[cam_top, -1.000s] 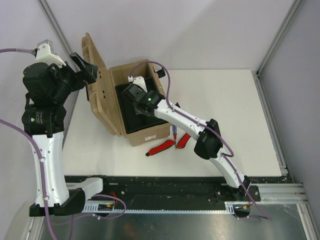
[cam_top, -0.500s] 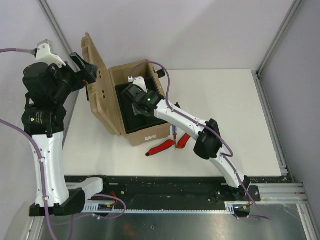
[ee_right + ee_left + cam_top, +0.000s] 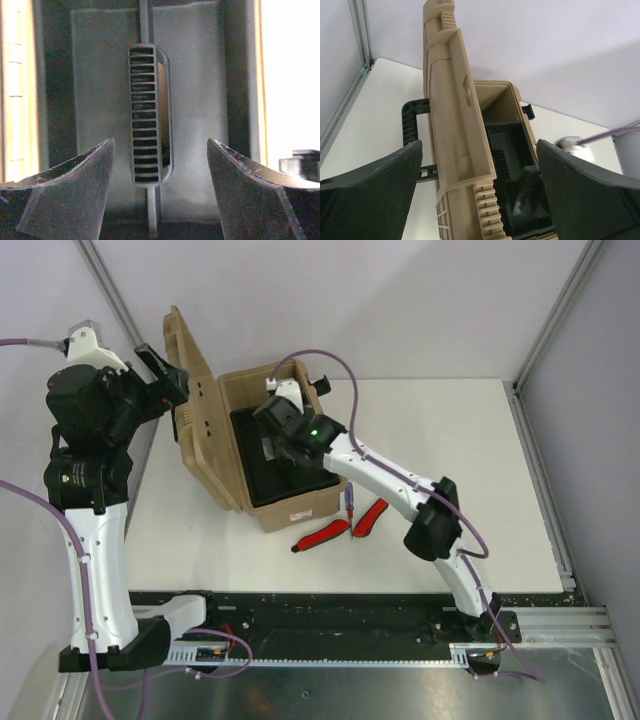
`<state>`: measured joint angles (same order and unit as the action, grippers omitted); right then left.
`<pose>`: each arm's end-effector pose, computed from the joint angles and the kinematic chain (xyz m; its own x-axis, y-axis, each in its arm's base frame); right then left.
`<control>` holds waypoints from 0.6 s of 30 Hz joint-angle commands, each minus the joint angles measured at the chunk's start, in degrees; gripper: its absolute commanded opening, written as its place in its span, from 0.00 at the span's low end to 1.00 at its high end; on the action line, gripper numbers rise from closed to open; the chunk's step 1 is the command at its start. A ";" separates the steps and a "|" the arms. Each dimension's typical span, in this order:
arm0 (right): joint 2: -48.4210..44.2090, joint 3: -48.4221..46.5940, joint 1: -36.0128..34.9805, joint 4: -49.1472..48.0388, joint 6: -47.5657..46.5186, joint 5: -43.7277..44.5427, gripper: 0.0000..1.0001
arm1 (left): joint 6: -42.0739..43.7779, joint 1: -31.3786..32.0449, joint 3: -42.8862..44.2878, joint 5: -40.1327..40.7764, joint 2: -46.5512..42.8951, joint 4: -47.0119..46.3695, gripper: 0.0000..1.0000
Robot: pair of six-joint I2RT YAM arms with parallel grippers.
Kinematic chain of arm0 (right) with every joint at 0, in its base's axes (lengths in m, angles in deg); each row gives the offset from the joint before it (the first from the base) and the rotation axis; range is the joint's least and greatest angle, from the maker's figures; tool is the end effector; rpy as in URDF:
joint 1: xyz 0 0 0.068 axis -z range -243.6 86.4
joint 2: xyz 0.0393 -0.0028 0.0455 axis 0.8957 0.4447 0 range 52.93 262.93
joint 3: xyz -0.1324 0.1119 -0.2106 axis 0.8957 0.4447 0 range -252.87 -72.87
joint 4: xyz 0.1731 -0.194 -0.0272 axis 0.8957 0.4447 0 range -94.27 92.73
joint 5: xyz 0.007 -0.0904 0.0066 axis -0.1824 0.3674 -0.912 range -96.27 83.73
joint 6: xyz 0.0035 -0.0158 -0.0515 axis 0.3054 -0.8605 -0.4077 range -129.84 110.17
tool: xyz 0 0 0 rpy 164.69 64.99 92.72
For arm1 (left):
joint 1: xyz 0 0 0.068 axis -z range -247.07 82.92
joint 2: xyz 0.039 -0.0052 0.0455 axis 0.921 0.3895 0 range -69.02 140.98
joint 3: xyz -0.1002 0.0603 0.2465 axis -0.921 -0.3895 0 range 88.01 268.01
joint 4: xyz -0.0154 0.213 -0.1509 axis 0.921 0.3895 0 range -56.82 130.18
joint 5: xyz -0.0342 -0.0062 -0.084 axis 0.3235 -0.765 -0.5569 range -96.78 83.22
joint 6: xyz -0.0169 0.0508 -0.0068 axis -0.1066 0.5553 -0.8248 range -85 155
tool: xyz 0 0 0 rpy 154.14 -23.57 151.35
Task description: Pack the tool kit
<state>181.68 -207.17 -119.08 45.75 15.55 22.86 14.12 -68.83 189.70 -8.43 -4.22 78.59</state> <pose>0.2966 0.4007 0.3290 -0.5829 -0.1866 -0.7908 -0.3022 0.9533 -0.0023 0.1758 0.0043 0.5312 -0.1374 -0.3607 -0.9225 -0.0547 0.9327 -0.3566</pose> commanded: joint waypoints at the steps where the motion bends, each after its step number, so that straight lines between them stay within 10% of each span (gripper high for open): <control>1: -12.84 5.42 2.16 -8.08 -0.22 -1.73 0.78 | 1.22 0.29 0.76 3.02 0.62 -0.78 0.99; 18: -42.44 53.55 14.84 -9.95 17.34 -2.00 0.70 | 1.66 0.34 0.94 -2.78 1.93 -0.88 1.00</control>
<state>143.10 -159.79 -105.51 32.70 24.93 18.40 14.53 -68.83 189.70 -8.76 -1.99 78.79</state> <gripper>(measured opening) 0.707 0.994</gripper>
